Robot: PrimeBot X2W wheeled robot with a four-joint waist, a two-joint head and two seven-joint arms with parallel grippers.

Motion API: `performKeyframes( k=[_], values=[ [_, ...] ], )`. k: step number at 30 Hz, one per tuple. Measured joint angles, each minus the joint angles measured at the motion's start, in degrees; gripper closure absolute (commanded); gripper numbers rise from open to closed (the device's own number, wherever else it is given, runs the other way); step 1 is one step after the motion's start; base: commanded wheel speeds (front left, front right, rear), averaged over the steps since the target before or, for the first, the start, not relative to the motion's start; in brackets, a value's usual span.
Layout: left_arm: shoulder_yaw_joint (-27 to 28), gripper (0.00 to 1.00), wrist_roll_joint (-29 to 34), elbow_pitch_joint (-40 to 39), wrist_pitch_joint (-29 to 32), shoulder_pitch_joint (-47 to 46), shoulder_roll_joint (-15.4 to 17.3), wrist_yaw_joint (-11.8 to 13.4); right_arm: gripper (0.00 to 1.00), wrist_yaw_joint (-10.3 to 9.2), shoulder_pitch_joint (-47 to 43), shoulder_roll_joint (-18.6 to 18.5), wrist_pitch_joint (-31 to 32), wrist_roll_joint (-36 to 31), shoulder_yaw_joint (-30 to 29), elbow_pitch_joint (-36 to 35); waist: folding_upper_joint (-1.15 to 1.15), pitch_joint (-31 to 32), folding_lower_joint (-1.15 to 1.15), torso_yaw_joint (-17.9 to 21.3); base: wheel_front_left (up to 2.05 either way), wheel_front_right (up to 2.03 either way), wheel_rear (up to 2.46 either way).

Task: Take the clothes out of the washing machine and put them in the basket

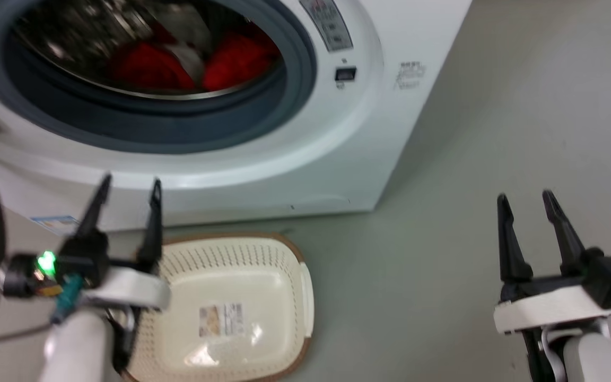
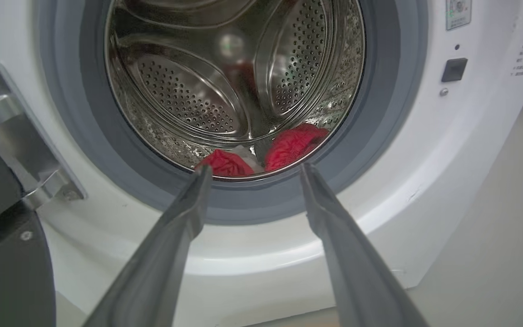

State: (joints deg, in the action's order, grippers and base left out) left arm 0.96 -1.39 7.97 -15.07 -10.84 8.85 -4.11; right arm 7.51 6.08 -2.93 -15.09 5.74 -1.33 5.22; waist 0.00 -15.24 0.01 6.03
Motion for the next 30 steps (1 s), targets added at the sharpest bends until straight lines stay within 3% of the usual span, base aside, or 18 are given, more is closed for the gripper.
performKeyframes(
  k=[8,13,19,25,30],
  values=[
    [-1.14,0.0,-1.25,11.26,2.59,-21.67,12.62,-3.0,0.0,0.0,5.29,-0.05,0.0,4.65,2.02,-0.57,0.0,-12.51,0.01,4.96,0.0,0.0,0.0],
    [-6.35,0.0,-4.99,15.59,13.02,-38.74,20.63,-3.28,0.0,0.0,8.14,-0.03,0.01,6.06,5.08,-1.92,0.0,-19.94,0.02,8.01,0.0,0.0,0.0],
    [-17.85,0.0,-7.68,20.15,28.07,-57.67,29.38,-3.37,0.0,0.0,10.42,-0.05,0.0,8.89,6.38,-3.02,0.0,-26.94,0.02,11.74,0.0,0.0,0.0],
    [-24.66,0.0,-11.1,28.53,41.5,-73.74,32.6,-3.38,0.0,0.0,11.07,-0.07,0.01,10.49,8.32,-4.91,0.0,-31.77,0.01,15.9,0.0,0.0,0.0],
    [-27.58,0.0,-10.29,33.5,48.85,-83.48,35.88,-3.37,0.0,0.0,11.04,-0.03,0.0,11.55,10.87,-6.2,0.0,-35.05,0.01,18.7,0.0,0.0,0.0]
  ],
)
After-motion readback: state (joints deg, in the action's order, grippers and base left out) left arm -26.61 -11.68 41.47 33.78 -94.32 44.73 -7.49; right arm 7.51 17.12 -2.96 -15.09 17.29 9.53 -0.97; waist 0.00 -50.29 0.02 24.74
